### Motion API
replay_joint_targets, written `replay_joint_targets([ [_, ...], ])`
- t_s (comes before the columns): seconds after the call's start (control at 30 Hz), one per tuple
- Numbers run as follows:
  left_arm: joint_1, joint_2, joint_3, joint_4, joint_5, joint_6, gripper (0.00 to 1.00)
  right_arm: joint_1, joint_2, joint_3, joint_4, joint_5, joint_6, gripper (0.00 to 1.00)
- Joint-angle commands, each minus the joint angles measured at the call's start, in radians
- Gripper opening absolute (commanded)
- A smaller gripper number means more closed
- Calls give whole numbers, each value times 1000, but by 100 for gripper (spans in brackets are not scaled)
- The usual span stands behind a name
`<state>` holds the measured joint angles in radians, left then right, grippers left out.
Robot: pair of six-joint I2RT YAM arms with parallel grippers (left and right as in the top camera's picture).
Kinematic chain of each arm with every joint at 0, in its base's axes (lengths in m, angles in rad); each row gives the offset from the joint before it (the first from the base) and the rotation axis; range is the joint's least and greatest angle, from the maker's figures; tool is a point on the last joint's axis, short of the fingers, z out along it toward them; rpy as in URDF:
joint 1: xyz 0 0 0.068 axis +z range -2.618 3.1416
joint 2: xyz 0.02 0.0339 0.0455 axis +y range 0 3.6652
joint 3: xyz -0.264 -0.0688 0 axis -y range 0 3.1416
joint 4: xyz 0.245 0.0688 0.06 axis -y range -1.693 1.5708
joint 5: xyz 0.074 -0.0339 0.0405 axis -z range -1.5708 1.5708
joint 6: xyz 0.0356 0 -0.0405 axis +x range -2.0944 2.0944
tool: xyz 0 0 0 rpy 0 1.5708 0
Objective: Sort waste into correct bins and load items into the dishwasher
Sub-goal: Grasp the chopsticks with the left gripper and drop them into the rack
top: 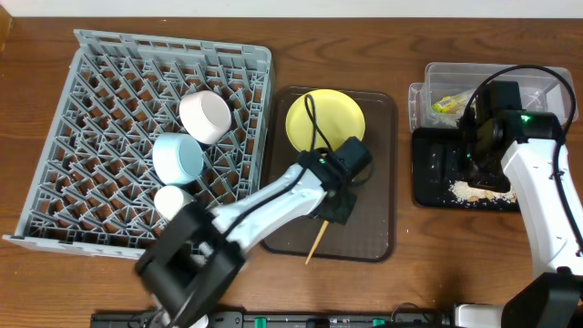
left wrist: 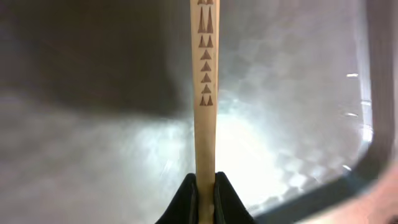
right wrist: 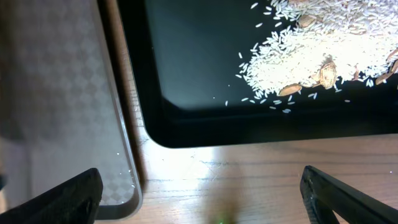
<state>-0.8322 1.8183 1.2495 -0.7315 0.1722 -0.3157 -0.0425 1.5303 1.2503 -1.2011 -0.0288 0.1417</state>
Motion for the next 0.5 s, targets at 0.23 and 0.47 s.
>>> replay_joint_targets([
  [0.23,173,-250,26,-152,-80,153,6,-1,-19,9,-5,2,10,99],
  [0.47,422,-270,102,-285,-79,273,6,-1,-19,9,-5,2,10,99],
])
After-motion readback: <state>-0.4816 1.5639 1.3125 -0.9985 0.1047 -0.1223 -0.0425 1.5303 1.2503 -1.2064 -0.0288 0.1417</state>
